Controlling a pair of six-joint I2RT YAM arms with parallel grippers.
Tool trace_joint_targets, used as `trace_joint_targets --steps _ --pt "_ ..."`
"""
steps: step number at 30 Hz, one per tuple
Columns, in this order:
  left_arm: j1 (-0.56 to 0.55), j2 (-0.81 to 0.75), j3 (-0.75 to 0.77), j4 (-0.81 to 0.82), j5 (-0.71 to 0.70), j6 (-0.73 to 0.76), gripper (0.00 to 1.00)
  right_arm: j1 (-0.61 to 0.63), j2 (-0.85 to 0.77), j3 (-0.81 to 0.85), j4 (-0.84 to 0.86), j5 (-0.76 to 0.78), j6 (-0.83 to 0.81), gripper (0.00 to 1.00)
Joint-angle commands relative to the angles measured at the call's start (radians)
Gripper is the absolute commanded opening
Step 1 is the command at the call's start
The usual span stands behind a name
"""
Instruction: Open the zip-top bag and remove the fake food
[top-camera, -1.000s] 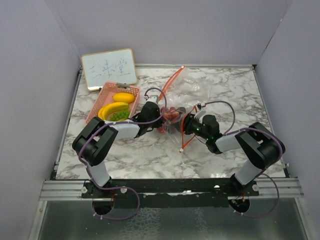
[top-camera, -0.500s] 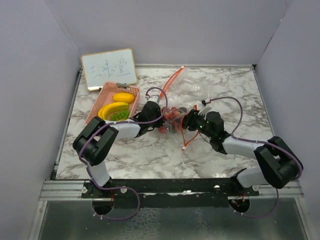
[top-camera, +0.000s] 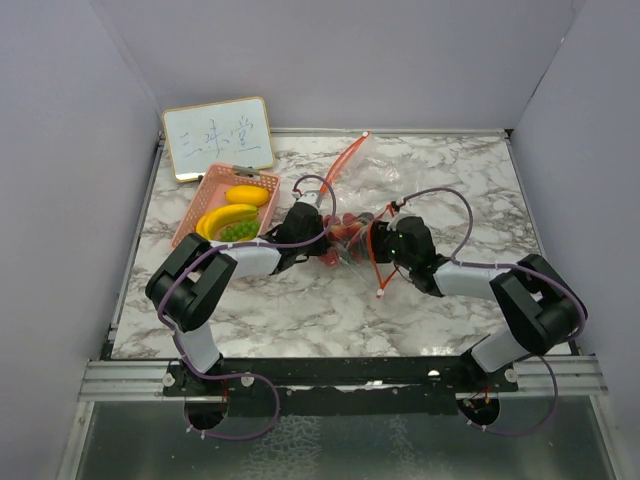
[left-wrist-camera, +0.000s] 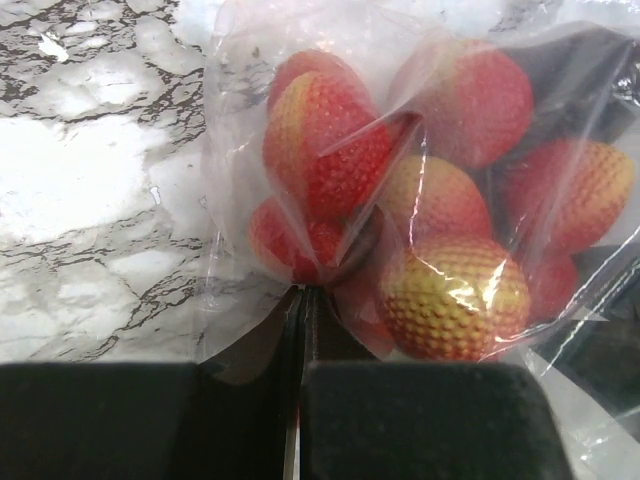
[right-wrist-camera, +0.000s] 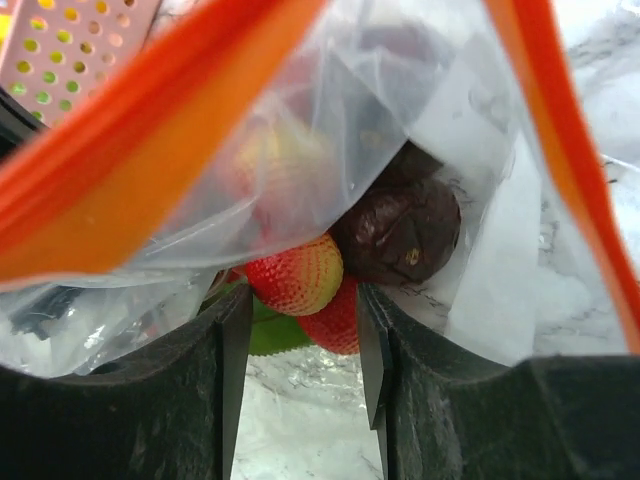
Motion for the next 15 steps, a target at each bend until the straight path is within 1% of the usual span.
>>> trace_joint_targets --steps 1,4,6,8,10,12,13,15 --pt "-0.012 -0.008 0.008 0.014 0.042 0.001 0.0 0.004 0.035 0.016 0.014 0.007 -0.017 0.44" --pt "-0.012 -0.01 0.004 0.018 0.045 0.001 0.0 0.004 0.055 0.009 0.053 -0.03 -0.023 0.43" --pt "-0.013 -0.006 0.005 0.022 0.047 0.002 0.0 0.004 0.077 0.013 0.082 -0.06 -0.024 0.46" --pt "-0.016 -0.001 0.006 0.022 0.053 0.002 0.0 0.004 0.108 0.031 0.095 -0.091 -0.023 0.52" --pt "-0.016 0.002 0.008 0.023 0.056 0.001 0.0 0.004 0.138 0.045 0.104 -0.101 -0.019 0.52" --pt "-0.017 0.002 0.009 0.02 0.06 0.001 0.0 0.004 0.161 0.049 0.107 -0.095 -0.017 0.47" --pt "-0.017 0.002 0.008 0.021 0.06 0.001 0.0 0.004 0.167 0.047 0.109 -0.091 -0.014 0.4" --pt "-0.017 0.0 0.01 0.015 0.058 0.005 0.0 0.004 0.163 0.038 0.11 -0.074 -0.011 0.24"
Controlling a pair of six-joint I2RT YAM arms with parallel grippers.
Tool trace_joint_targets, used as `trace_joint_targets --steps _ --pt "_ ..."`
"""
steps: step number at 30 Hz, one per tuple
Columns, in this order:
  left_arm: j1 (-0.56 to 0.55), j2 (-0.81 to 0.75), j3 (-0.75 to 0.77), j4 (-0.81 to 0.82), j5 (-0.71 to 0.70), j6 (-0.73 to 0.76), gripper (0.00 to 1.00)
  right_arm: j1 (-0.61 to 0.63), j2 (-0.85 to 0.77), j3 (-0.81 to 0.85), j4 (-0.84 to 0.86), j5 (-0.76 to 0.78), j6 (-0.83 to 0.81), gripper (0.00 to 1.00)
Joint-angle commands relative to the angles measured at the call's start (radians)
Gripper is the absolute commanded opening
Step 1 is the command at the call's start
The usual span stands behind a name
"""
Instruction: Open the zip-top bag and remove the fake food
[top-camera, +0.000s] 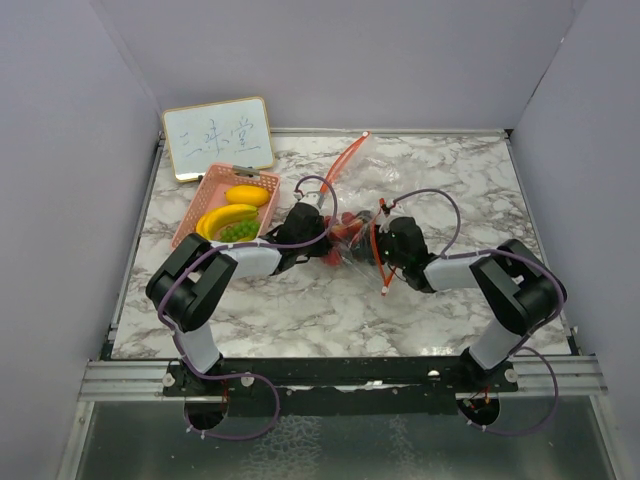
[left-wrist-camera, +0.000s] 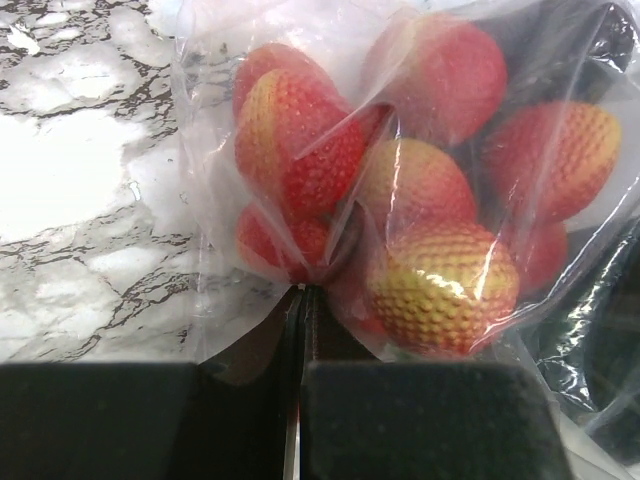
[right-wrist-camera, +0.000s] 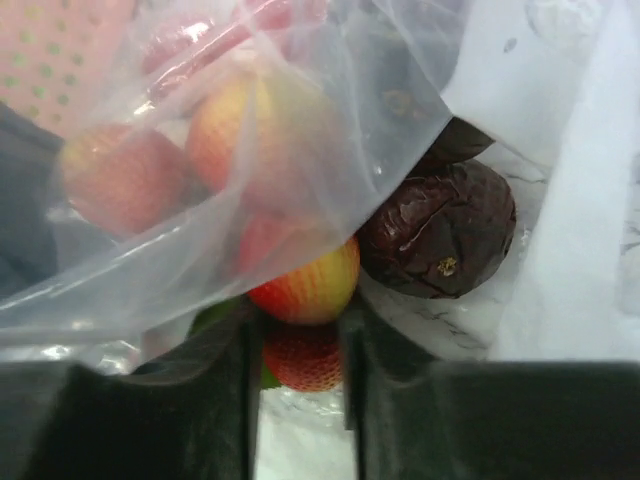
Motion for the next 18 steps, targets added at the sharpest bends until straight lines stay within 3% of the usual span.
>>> trace_joint_targets --steps 1,2,4,18 --pt "-0.011 -0.002 0.012 0.013 0.033 0.006 0.0 0.004 0.007 0.0 0.043 0.009 0.006 0.15" --pt "-0.011 -0.001 0.013 0.012 0.03 0.007 0.0 0.004 -0.005 -0.006 0.042 0.018 0.008 0.07" --pt "-0.011 0.003 0.014 0.012 0.028 -0.001 0.0 0.004 -0.035 -0.014 0.021 0.035 0.005 0.01" --pt "-0.007 0.02 0.011 0.024 0.043 -0.011 0.0 -0.013 -0.382 -0.052 -0.206 0.134 -0.071 0.01"
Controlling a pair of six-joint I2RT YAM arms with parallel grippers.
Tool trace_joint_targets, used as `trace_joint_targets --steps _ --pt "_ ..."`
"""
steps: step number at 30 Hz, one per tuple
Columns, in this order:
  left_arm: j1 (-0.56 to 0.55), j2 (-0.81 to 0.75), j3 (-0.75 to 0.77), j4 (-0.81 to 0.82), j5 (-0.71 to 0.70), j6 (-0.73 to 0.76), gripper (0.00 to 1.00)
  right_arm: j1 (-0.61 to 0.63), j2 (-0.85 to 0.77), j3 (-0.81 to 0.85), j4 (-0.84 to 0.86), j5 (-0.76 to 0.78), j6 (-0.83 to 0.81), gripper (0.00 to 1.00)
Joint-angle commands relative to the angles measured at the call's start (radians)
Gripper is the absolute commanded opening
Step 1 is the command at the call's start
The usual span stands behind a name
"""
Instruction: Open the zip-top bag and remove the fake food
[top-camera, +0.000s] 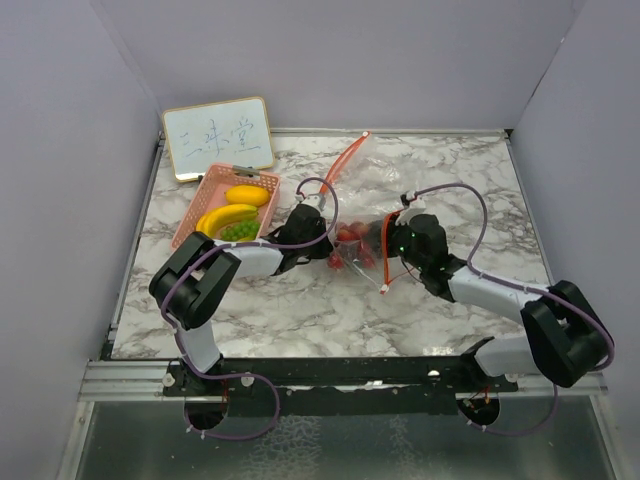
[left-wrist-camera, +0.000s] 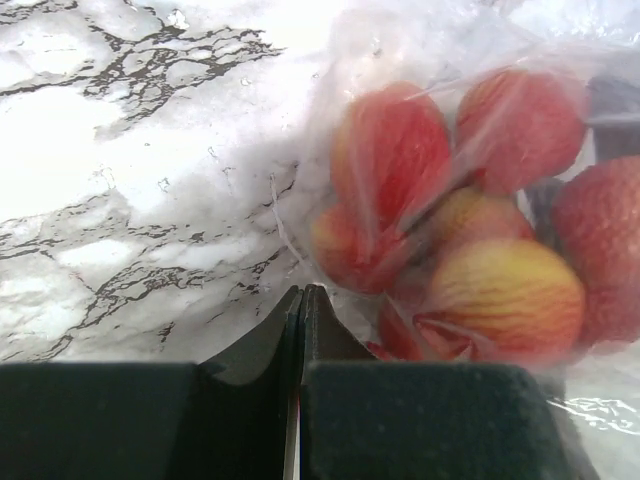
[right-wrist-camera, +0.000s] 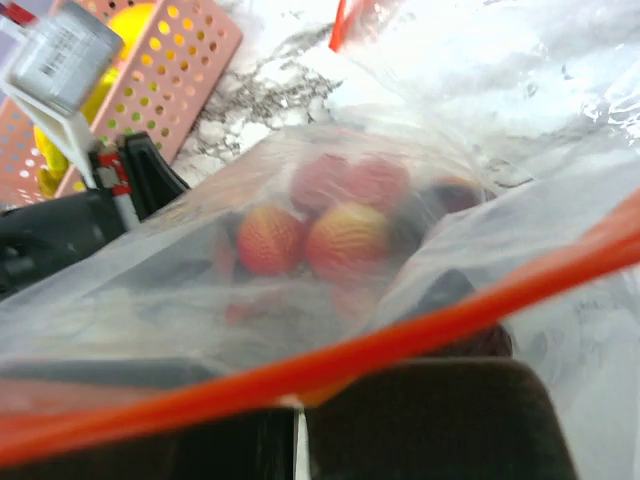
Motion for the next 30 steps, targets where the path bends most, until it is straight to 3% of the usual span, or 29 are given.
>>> trace_joint_targets --steps 1,4,7,9,15,19,23,30 --pt "-0.004 -0.007 0.008 0.019 0.02 0.003 0.0 -0.015 -0.098 -0.017 -0.083 0.069 -0.047 0.01" --pt "-0.004 -0.015 0.003 0.027 0.031 0.001 0.0 -0.017 -0.103 -0.01 -0.109 0.098 -0.076 0.04" --pt "-0.004 -0.018 0.007 0.029 0.045 0.0 0.0 -0.016 -0.063 0.016 -0.146 0.129 -0.102 0.31" --pt "-0.005 -0.018 0.007 0.032 0.046 -0.002 0.0 -0.016 -0.039 0.023 -0.169 0.154 -0.116 0.42" --pt "-0.004 -0.012 0.007 0.043 0.054 -0.008 0.0 -0.017 0.001 0.016 -0.204 0.245 -0.165 0.55" --pt "-0.004 -0.003 0.012 0.045 0.06 -0.01 0.0 -0.016 0.041 0.015 -0.207 0.232 -0.191 0.58" --pt "-0.004 0.0 0.018 0.044 0.062 -0.008 0.0 -0.017 0.084 0.004 -0.197 0.191 -0.238 0.45" --pt "-0.004 0.01 0.02 0.049 0.065 -0.011 0.0 -0.017 0.141 -0.018 -0.188 0.145 -0.258 0.49"
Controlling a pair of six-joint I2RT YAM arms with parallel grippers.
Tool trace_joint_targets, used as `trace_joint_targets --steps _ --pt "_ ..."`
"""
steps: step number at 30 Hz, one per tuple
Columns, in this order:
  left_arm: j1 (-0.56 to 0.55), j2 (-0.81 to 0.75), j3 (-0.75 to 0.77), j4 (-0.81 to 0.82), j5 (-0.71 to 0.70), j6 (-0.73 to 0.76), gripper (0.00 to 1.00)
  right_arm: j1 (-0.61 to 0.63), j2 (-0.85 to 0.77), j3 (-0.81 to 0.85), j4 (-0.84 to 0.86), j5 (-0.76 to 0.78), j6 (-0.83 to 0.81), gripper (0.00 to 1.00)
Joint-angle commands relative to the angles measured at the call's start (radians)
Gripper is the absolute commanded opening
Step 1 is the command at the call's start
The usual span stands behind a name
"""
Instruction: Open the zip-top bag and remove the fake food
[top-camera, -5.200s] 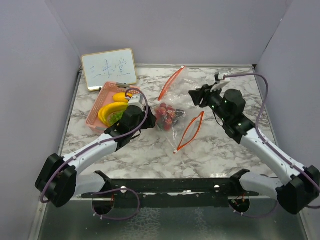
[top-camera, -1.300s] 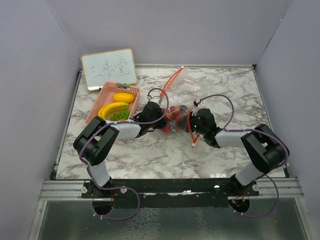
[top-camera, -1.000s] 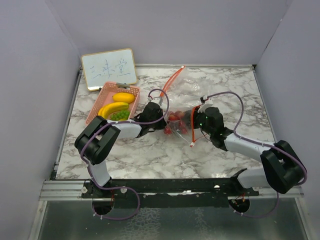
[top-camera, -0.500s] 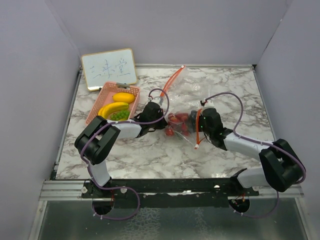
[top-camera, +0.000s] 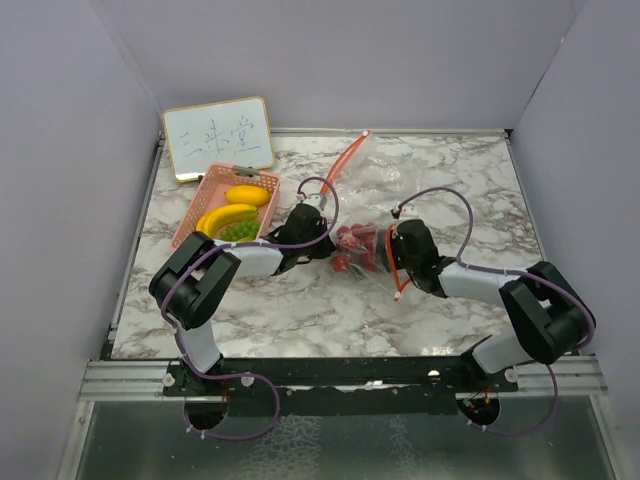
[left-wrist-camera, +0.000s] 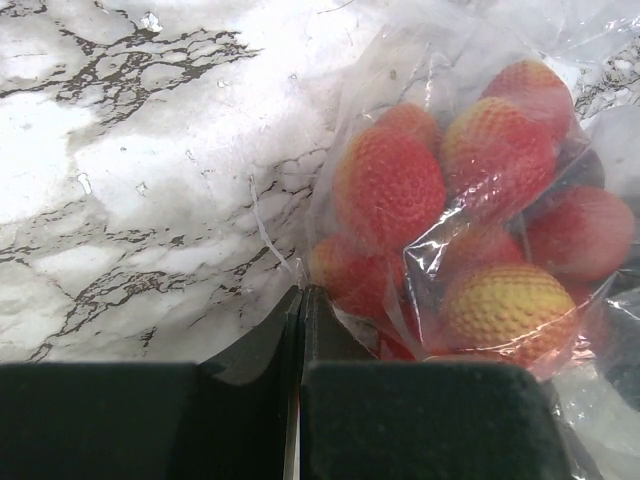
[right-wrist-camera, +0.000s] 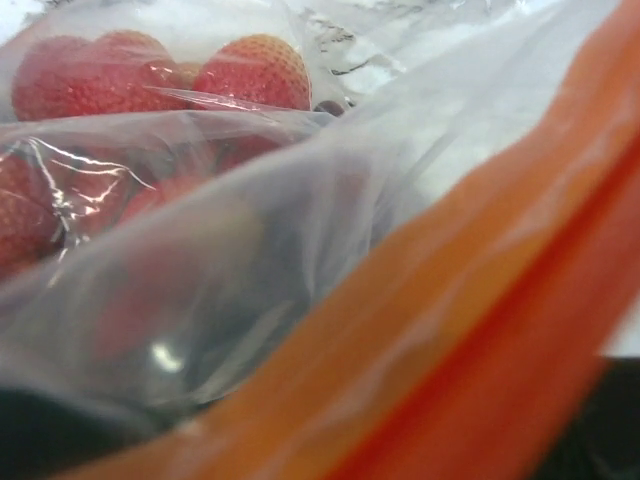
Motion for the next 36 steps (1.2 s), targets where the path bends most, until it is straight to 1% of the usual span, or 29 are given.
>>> trace_joint_targets --steps 1,4,6,7,10,12,18,21,24,32,36 --pt "-0.005 0.011 0.021 0.032 0.027 -0.009 0.0 -0.003 0.05 -0.019 -0.02 -0.038 -0.042 0.52" --pt "-0.004 0.01 0.02 0.029 0.026 -0.008 0.0 -0.003 0.042 -0.029 -0.023 -0.053 -0.041 0.63" --pt "-0.004 0.008 0.018 0.029 0.022 -0.007 0.0 -0.003 0.025 -0.044 -0.016 -0.056 -0.042 0.64" --pt "-0.004 0.008 0.018 0.03 0.022 -0.008 0.0 -0.003 0.021 -0.047 -0.017 -0.052 -0.039 0.59" --pt "-0.004 0.011 0.022 0.032 0.027 -0.011 0.0 -0.004 0.02 -0.04 -0.039 -0.029 -0.022 0.38" --pt "-0.004 0.01 0.022 0.032 0.028 -0.01 0.0 -0.003 0.002 -0.042 -0.046 -0.021 -0.009 0.27" --pt "-0.004 0.005 0.021 0.031 0.025 -0.012 0.0 -0.003 -0.127 -0.052 -0.076 -0.003 0.016 0.09" --pt "-0.003 0.007 0.023 0.033 0.027 -0.015 0.0 -0.003 -0.213 -0.046 -0.112 -0.001 0.022 0.06" --pt "-0.003 0.01 0.021 0.039 0.031 -0.018 0.0 -0.003 -0.287 -0.036 -0.151 0.01 0.024 0.06" --pt "0.001 0.005 0.018 0.04 0.03 -0.019 0.0 -0.005 -0.44 0.024 -0.335 0.083 0.015 0.06" --pt "0.004 0.005 0.023 0.04 0.032 -0.021 0.0 -0.005 -0.545 0.027 -0.391 0.048 0.035 0.07"
